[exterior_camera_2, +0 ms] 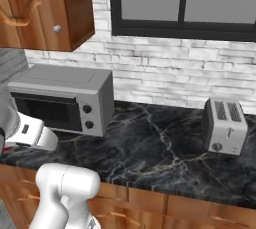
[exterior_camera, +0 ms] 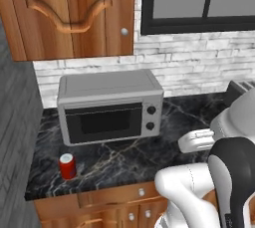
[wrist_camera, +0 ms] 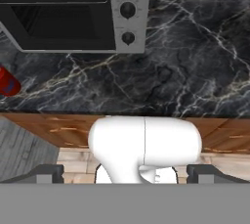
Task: Four empty soda cans are scattered around the kitchen. Gather all the cans and cluster them next to the stove for recycling.
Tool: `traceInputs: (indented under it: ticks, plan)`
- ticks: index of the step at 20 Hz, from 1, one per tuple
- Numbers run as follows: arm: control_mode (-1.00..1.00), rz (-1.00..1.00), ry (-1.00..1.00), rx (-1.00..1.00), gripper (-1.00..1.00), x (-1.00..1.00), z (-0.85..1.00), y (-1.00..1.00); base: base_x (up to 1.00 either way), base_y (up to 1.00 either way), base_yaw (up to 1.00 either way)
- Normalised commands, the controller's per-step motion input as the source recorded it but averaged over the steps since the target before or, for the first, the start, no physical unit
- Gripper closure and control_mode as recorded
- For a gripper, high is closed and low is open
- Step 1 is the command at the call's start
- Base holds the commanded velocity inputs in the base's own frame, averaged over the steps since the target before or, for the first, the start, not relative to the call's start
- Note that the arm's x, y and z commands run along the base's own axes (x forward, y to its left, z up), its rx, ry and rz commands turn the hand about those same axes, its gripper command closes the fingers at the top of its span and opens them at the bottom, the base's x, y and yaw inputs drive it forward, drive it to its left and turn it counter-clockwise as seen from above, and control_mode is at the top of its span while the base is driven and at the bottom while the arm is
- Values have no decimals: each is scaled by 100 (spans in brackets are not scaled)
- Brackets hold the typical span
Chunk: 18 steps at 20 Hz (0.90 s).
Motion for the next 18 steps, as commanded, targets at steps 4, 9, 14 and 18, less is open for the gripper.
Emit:
traceInputs:
  ticks: [4,9,14,18]
  plan:
    - [100,0,0,0,-100,0,0,0,0,46,0]
    - [100,0,0,0,-100,0,0,0,0,66,0]
    - [100,0,0,0,-100,0,0,0,0,36,0]
    - [100,0,0,0,-100,0,0,0,0,28,0]
